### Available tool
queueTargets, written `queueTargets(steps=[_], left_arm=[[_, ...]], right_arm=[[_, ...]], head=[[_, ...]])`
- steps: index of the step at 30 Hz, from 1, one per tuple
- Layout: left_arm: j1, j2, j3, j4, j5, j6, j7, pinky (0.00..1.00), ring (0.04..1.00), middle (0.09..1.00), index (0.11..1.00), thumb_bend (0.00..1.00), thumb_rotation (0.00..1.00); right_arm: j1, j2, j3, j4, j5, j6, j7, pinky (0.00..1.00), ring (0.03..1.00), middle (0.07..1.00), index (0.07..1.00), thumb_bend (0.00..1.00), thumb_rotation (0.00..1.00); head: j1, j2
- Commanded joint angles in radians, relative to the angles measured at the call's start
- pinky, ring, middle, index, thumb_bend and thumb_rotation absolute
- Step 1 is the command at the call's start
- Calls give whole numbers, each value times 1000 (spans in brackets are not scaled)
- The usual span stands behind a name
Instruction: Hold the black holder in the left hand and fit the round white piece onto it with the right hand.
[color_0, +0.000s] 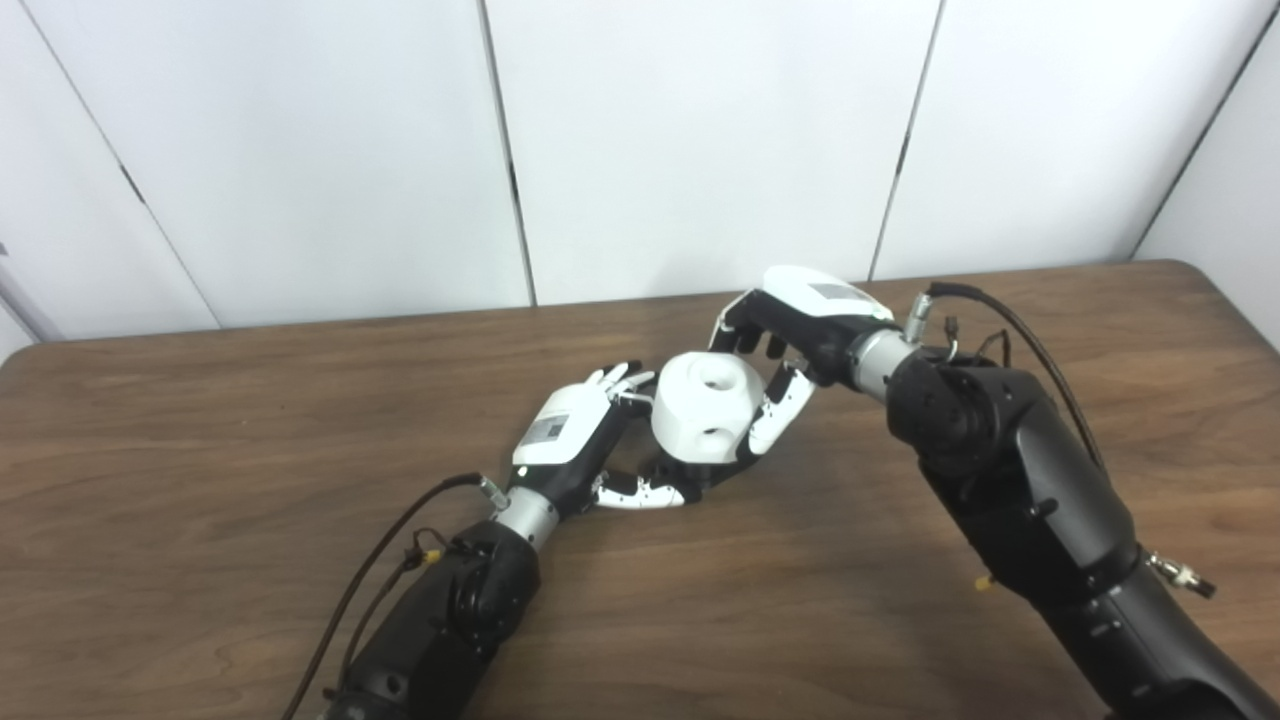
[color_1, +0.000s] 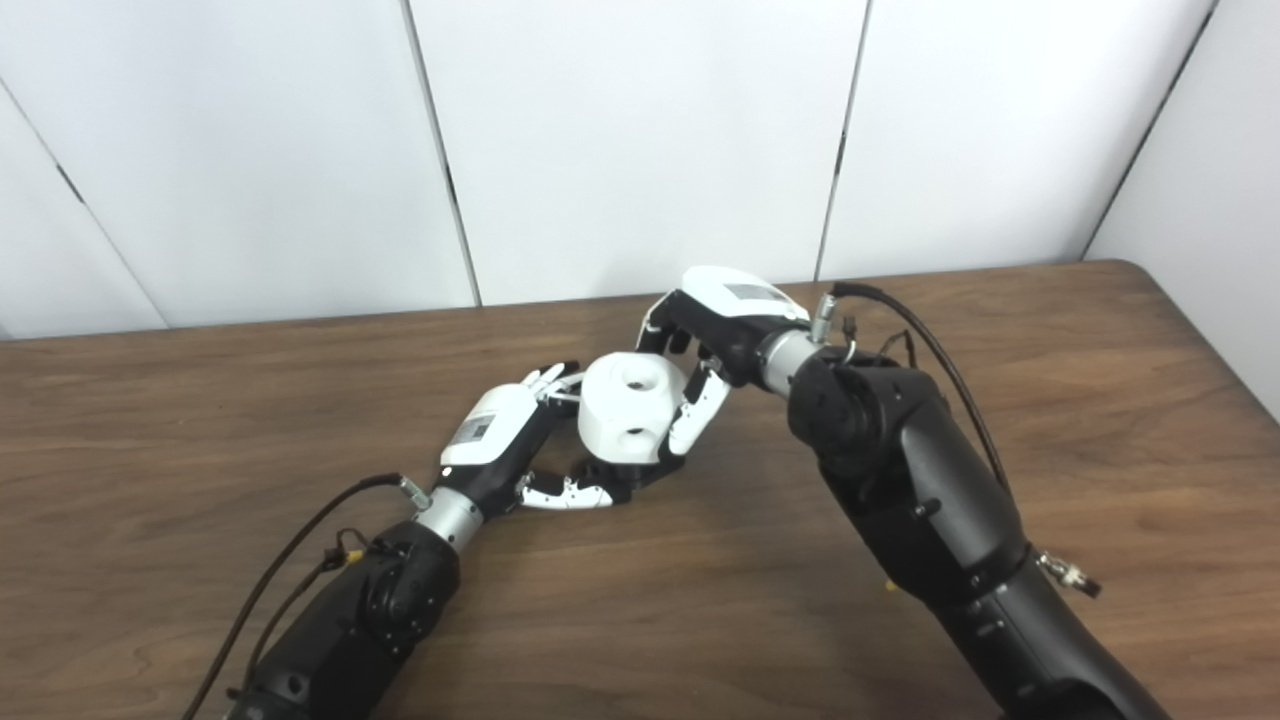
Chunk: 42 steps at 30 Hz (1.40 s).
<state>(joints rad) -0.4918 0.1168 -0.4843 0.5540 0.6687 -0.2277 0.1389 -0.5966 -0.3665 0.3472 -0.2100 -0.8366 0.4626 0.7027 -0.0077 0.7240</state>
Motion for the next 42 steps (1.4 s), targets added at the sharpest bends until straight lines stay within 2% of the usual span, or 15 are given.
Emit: queueTargets(steps=[1,7,23,42], left_arm=[[52,-33,-37,50,16,13,-21,1000,975,892,477,523,76],[57,-33,-37,37,13,24,-33,1000,976,895,477,523,76],[72,-21,-42,12,14,38,-44,1000,976,893,477,522,77],[73,-6,-51,-3,14,46,-59,1000,974,897,477,523,76]], right_arm=[[-55,-16,12,-37,-13,-11,18,697,758,715,482,523,134],[-51,-22,37,-38,-21,-28,34,699,781,725,482,524,135],[-37,-21,35,-15,-18,-41,21,689,776,714,482,523,135],[-34,16,-16,4,-15,-43,-91,685,738,698,481,522,132]], head=[[-1,3],[2,9],[0,21],[-5,21]])
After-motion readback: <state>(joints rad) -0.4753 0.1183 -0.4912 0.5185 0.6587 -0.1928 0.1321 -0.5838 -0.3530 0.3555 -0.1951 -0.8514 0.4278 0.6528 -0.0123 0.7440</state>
